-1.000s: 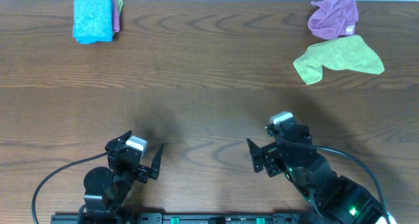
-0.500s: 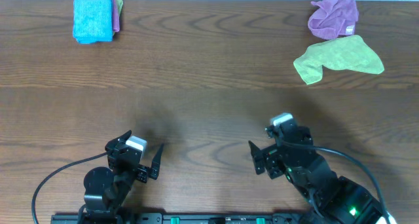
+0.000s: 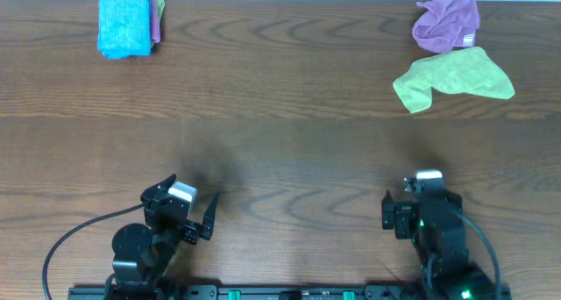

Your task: Fold the cloth

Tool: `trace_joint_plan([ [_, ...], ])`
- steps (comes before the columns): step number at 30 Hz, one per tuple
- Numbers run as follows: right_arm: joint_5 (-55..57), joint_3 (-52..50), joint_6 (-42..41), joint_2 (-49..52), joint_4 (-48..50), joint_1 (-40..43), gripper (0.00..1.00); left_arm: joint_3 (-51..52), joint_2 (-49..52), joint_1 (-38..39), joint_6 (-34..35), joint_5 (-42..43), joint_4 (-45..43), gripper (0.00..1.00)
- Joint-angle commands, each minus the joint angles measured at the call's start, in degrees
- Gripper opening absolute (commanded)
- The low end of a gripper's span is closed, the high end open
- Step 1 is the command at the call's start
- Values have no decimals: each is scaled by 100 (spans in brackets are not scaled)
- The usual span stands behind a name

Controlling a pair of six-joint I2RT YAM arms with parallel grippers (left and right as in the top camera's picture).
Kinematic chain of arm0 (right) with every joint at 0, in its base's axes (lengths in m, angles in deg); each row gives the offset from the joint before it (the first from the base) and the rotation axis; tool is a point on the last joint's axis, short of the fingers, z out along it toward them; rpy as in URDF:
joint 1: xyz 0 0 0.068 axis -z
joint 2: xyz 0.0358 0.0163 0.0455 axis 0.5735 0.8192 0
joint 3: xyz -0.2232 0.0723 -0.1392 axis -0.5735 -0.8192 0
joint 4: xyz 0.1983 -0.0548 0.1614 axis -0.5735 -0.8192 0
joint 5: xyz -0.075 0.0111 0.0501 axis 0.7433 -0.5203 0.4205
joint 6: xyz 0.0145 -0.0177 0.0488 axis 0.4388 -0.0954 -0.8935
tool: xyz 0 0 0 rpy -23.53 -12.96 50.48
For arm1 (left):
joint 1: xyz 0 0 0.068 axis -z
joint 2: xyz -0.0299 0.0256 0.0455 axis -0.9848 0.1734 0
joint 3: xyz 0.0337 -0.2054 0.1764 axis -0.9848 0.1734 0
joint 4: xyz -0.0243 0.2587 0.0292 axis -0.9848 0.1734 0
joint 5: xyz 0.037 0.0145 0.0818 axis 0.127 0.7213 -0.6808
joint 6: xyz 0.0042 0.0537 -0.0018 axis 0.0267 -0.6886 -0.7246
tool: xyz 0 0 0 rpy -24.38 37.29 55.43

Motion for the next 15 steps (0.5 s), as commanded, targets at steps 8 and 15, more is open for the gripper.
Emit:
trace_joint_plan([
  [8, -13, -627, 245, -1207, 50, 142, 99, 125, -42, 17, -81, -37, 11, 95],
  [15, -15, -627, 304, -1882, 44, 142, 99, 125, -42, 17, -83, -37, 11, 95],
])
